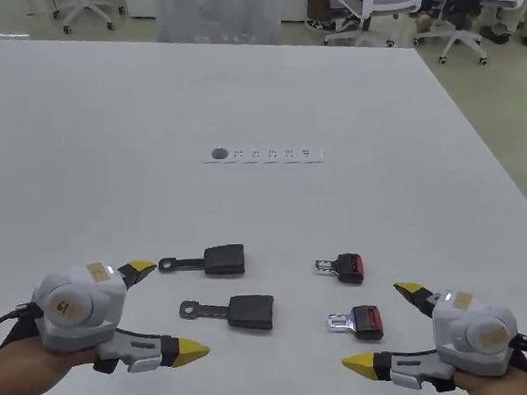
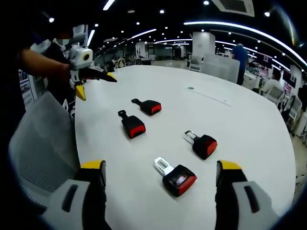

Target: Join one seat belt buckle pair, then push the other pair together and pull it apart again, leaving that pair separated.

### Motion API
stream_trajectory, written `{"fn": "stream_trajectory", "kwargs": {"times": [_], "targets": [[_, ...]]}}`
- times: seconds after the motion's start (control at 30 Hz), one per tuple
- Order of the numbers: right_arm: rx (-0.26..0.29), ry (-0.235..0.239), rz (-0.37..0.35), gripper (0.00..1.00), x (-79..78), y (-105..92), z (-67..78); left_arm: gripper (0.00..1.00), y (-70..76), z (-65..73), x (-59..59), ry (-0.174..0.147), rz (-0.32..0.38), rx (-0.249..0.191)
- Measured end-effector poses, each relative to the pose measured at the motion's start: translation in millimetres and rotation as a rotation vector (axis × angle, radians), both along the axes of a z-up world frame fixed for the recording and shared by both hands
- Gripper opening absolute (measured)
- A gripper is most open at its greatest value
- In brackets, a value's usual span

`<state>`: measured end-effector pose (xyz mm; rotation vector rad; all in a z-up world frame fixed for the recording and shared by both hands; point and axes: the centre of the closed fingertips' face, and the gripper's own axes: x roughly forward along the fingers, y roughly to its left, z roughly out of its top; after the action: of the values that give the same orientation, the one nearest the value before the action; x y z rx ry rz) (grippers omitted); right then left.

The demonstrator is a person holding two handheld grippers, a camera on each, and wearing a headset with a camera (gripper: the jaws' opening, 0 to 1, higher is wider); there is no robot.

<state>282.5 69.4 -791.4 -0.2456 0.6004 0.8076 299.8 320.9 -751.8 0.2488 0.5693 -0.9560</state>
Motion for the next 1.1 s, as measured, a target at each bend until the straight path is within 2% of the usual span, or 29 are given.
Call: {"fn": "stream_trajectory", "kwargs": {"times": [0.07, 0.13, 0.23, 0.47, 0.53, 0.77, 0.83, 0.97, 1.0, 1.03, 1.1], "targets": [[-0.011, 0.012, 0.019, 0.95, -0.1, 0.1, -3.1, 0.97, -3.8, -4.0, 2.5, 0.008, -0.008, 0.011], [-0.021, 0.019, 0.033, 0.94, 1.2, -1.1, -5.8, 0.97, -8.0, -5.8, 2.9, 0.003, -0.022, 0.021], [-0.020, 0.030, 0.043, 0.93, 5.4, -4.1, -8.4, 0.96, -16.2, -9.8, 2.3, 0.018, -0.044, 0.028], [-0.040, 0.065, 0.091, 0.91, 8.8, -10.3, -17.8, 0.90, -25.7, -24.4, 10.9, 0.014, -0.109, 0.077], [-0.050, 0.071, 0.107, 0.91, 10.7, -12.3, -21.2, 0.90, -29.8, -29.1, 11.7, 0.024, -0.128, 0.092], [-0.055, 0.121, 0.158, 0.87, 13.4, -12.5, -32.7, 0.89, -43.4, -40.6, 19.7, 0.040, -0.173, 0.102], [-0.059, 0.129, 0.169, 0.87, 14.6, -12.6, -36.0, 0.87, -47.1, -45.9, 20.0, 0.041, -0.199, 0.118], [-0.064, 0.149, 0.197, 0.86, 14.9, -12.6, -42.8, 0.86, -55.1, -54.2, 21.4, 0.059, -0.229, 0.130], [-0.067, 0.153, 0.205, 0.86, 15.2, -12.5, -44.2, 0.86, -59.6, -56.0, 21.2, 0.072, -0.241, 0.125], [-0.069, 0.160, 0.209, 0.86, 16.1, -13.3, -47.1, 0.86, -60.8, -56.4, 21.3, 0.073, -0.244, 0.123], [-0.071, 0.175, 0.218, 0.86, 16.6, -14.5, -51.8, 0.85, -63.7, -61.9, 22.7, 0.063, -0.270, 0.151]]}}
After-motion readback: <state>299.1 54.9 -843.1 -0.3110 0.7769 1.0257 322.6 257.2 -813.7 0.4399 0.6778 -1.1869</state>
